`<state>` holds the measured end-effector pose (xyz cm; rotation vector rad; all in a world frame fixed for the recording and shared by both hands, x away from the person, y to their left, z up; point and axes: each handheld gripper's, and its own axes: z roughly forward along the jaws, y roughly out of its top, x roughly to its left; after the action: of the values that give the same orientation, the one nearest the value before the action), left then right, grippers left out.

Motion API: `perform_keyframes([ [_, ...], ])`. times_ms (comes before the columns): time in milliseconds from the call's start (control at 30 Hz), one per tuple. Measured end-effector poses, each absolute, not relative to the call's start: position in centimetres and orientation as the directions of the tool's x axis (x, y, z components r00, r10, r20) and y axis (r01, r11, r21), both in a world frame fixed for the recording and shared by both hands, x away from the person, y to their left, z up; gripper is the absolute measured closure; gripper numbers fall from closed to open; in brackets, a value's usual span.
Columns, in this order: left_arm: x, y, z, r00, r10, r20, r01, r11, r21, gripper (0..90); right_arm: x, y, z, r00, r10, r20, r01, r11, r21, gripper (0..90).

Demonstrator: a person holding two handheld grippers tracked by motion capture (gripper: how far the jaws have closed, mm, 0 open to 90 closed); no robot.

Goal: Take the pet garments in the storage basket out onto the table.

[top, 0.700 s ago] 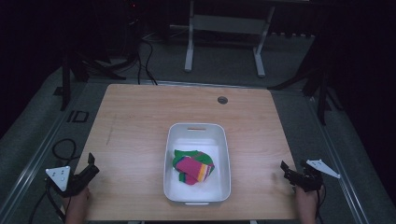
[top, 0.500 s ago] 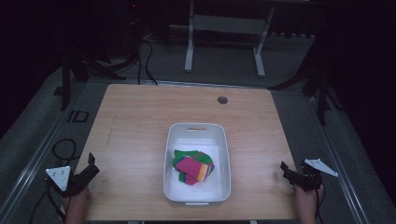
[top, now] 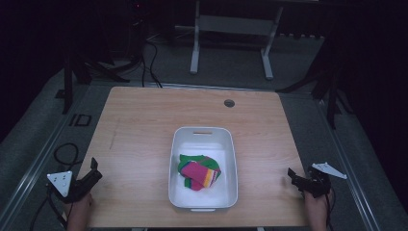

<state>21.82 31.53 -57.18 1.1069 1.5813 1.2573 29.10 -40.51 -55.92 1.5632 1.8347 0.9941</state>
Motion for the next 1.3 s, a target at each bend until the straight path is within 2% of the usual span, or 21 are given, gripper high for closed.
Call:
perform_keyframes([
  [167, 21.8, 31.5, -57.2, -0.281, 0.957, -0.071, 0.148, 0.117, 0.982, 1.8, 29.2, -40.4, -56.0, -0.253, 0.964, 0.075, 0.603, 0.097, 0.792, 12.8],
  [300, 21.9, 31.5, -57.2, -0.278, 0.958, -0.071, 0.149, 0.116, 0.982, 1.9, 29.4, -40.1, -56.1, -0.362, 0.928, 0.086, 0.615, 0.168, 0.771, 13.7],
  [467, 21.9, 31.5, -57.2, -0.279, 0.958, -0.069, 0.148, 0.114, 0.982, 1.8, 29.4, -39.6, -56.0, -0.394, 0.917, 0.066, 0.605, 0.204, 0.77, 13.8],
  [667, 21.9, 31.5, -57.2, -0.277, 0.958, -0.072, 0.149, 0.117, 0.982, 1.9, 29.6, -39.0, -55.8, -0.484, 0.873, 0.067, 0.593, 0.271, 0.758, 13.9],
  [967, 21.9, 31.5, -57.2, -0.278, 0.958, -0.069, 0.148, 0.114, 0.982, 1.8, 30.1, -36.2, -55.7, -0.675, 0.729, 0.118, 0.562, 0.404, 0.721, 13.8],
  [1100, 21.9, 31.5, -57.2, -0.278, 0.958, -0.068, 0.149, 0.113, 0.982, 1.9, 30.2, -35.4, -55.7, -0.719, 0.682, 0.132, 0.542, 0.432, 0.721, 13.8],
  [1133, 21.9, 31.5, -57.2, -0.279, 0.958, -0.068, 0.149, 0.114, 0.982, 1.9, 30.2, -34.7, -55.6, -0.756, 0.64, 0.137, 0.52, 0.46, 0.72, 13.9],
  [1300, 21.9, 31.5, -57.2, -0.278, 0.958, -0.07, 0.148, 0.114, 0.982, 1.9, 30.3, -33.1, -55.0, -0.821, 0.553, 0.144, 0.47, 0.511, 0.719, 13.9],
])
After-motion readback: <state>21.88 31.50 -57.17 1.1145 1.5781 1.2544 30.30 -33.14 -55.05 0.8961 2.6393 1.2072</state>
